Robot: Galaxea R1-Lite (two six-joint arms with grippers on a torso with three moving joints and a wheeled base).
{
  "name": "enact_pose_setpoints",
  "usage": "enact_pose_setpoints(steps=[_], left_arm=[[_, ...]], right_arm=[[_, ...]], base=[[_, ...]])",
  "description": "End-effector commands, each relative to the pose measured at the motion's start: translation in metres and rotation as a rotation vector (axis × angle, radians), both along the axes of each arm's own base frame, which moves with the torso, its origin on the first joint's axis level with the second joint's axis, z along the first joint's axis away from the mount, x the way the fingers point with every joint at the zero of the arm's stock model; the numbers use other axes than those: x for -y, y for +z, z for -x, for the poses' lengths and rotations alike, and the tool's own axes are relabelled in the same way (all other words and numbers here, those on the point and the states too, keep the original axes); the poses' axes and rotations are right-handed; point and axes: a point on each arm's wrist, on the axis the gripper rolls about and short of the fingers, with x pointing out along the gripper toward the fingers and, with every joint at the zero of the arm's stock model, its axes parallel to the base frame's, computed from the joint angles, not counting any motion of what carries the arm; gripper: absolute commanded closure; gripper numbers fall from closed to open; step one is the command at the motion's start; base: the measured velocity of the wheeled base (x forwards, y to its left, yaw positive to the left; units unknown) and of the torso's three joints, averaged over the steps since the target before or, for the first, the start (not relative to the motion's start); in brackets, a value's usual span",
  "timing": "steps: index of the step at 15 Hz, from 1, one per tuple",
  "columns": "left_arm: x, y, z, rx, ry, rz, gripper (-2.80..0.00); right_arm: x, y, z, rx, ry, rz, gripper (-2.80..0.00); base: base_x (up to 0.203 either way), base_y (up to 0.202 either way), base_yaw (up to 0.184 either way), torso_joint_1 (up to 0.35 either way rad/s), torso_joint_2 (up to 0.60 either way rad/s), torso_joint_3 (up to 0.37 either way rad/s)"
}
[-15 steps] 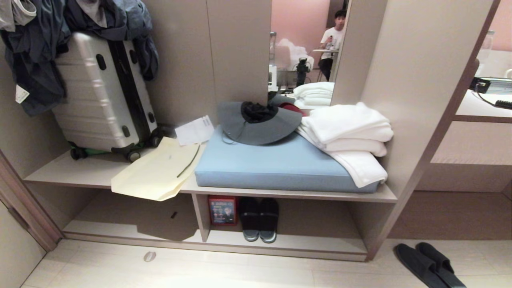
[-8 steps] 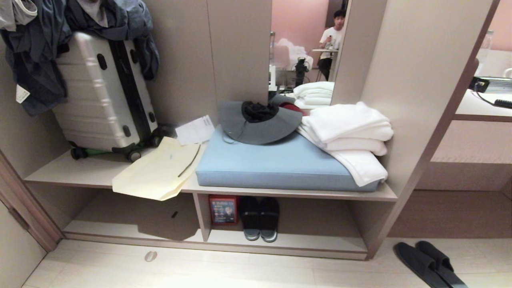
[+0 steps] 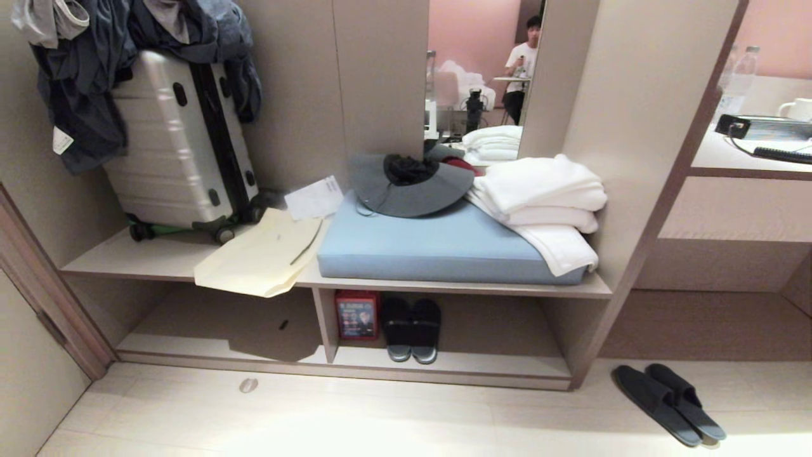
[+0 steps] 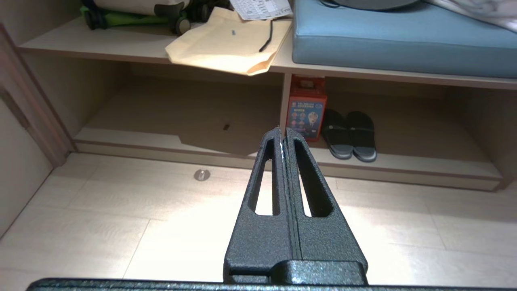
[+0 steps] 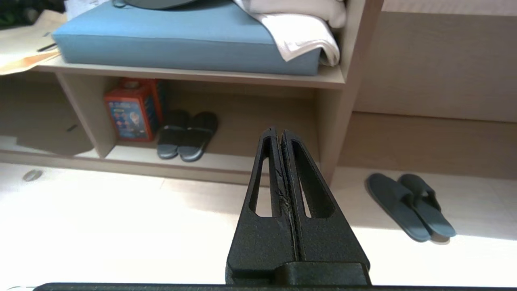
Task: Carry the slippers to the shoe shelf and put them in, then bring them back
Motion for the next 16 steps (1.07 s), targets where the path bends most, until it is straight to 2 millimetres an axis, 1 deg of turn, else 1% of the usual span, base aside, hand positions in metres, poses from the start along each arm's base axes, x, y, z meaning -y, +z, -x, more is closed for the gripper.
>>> enact_pose_setpoints(steps=[1,16], left_arm=[[0.0000,-0.0002,-0.0001,-0.001,0.001,0.001,0.00],[0.0000,0.0000,0.0000,0.000,0.001,0.001,0.00]], right_arm=[[0.0000,0.0001,0.0000,0.001,-0.001,-0.004,0.00],[0.0001,0.0001,0.0000,0.001,-0.004,-0.008,0.00]], base=[[-0.196,0.000,0.002,-0.003,0.00,-0.002],[-0.195,0.000,0.001,0.003,0.00,0.003]])
